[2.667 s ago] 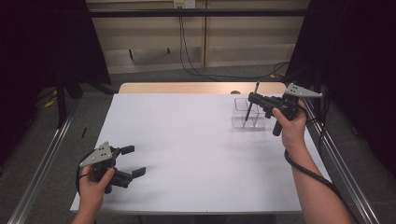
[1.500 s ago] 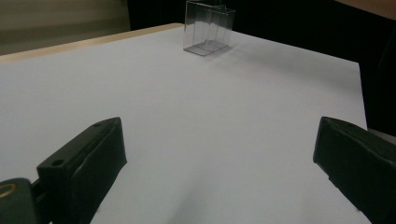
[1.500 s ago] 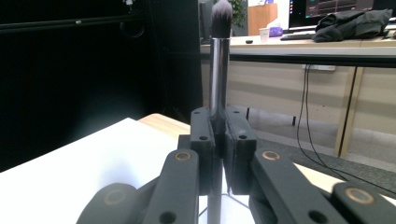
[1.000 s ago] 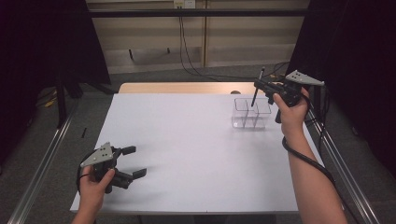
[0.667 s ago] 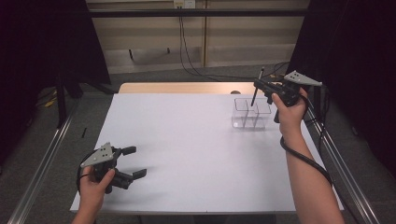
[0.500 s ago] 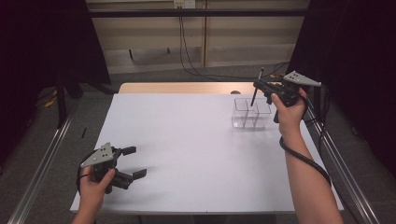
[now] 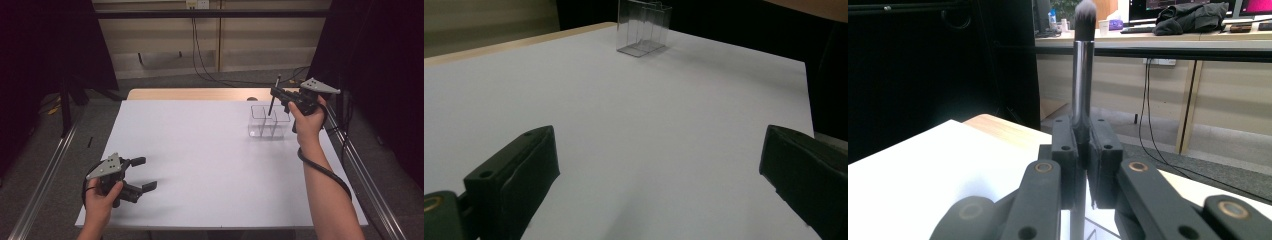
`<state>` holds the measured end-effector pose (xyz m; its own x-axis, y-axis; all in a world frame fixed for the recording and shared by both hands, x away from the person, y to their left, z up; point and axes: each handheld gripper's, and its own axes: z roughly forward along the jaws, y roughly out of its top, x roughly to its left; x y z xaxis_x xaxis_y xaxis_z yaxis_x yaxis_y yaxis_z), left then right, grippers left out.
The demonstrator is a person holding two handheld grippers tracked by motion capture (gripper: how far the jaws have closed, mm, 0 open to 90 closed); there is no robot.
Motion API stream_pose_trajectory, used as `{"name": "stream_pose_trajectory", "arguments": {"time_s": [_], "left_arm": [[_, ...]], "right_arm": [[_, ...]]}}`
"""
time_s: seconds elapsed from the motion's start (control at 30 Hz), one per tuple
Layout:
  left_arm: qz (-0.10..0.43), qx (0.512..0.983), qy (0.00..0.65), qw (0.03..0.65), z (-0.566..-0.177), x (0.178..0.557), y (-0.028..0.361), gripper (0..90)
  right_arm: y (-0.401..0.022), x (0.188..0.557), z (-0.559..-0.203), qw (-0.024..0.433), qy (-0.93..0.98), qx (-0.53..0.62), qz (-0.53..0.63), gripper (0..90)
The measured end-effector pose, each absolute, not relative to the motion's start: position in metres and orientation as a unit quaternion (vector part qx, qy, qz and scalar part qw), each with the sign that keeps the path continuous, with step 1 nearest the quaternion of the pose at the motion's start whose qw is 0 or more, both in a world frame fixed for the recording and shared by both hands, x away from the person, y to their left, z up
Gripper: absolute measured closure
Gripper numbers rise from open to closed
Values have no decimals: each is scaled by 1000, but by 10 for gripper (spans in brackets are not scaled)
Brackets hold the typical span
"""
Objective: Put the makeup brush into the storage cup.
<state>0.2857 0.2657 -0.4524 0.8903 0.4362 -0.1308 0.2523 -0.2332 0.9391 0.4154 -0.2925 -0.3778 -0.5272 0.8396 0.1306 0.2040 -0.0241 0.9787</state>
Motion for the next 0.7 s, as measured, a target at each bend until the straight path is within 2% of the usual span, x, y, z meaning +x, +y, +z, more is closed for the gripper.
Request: {"name": "stream_pose_trajectory", "arguments": {"time_s": [0.7], "left_arm": [[79,782,221,578,-453,285,265,23]], "right_arm": [[-291,414,-394,260,649,413,583,843]]}}
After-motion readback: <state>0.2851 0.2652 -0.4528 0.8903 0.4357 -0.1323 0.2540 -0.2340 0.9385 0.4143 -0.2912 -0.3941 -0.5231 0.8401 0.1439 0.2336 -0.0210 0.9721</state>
